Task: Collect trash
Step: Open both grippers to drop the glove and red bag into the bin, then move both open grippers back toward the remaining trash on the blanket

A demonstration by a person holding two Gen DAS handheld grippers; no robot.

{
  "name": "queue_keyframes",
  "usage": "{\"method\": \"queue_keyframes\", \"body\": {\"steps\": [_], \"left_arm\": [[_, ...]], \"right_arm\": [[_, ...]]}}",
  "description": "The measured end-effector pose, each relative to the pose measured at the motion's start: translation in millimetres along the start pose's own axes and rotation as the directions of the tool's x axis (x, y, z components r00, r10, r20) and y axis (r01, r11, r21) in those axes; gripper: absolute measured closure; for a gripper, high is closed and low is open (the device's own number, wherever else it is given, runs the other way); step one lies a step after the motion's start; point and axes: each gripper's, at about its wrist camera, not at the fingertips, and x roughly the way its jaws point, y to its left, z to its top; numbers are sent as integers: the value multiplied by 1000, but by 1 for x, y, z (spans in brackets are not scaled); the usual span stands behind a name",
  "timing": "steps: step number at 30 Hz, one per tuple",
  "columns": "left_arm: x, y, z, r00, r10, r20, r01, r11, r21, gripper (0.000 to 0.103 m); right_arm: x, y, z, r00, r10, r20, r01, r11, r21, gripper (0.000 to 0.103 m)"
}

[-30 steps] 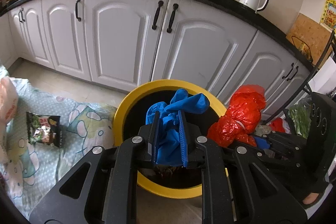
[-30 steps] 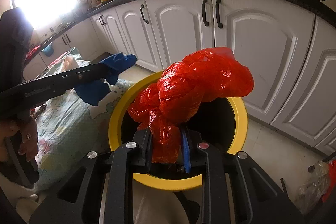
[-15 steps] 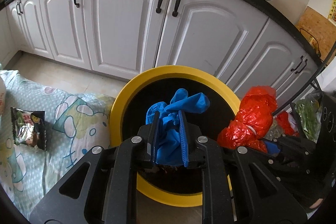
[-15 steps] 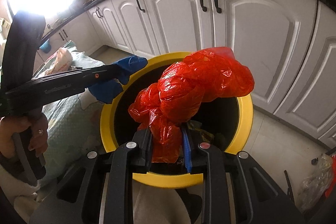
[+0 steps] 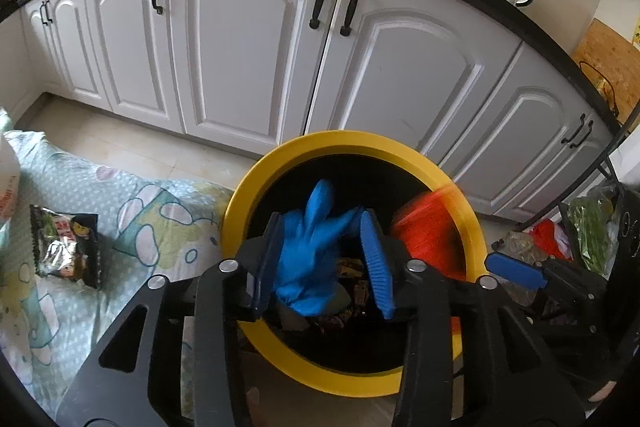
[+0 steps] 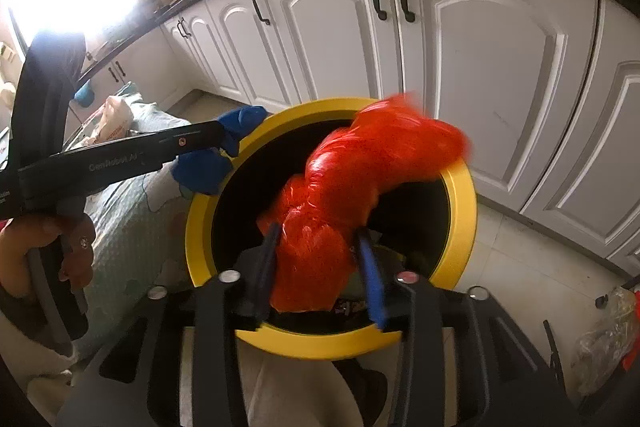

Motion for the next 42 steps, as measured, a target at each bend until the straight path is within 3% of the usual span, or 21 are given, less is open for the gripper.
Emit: {"method": "queue_keyframes", "body": {"steps": [8,14,16,23,42], "left_arm": [[-14,2,3,999,11,30,-11,1000,-11,46],[-29,3,2,998,23,58,-22,1000,-17,24],[-34,4,2,997,32,71,-30,999,-23,11],[-57,7,-3,992,49,117,-45,998,-37,11],[-130,40,-27,957,146,251,-125,987,-96,11]], "right_arm": [[-7,-3,3,1000,-12,25,11,1000,8,47],[-16,-4,5,998,-24,50,23,1000,20,45],[-19,-4,7,998,-27,63,26,999,22,44],[-31,0,11,994,-40,106,37,999,24,35],[-58,54,17,980,37,194,-16,994,-109,32]]}}
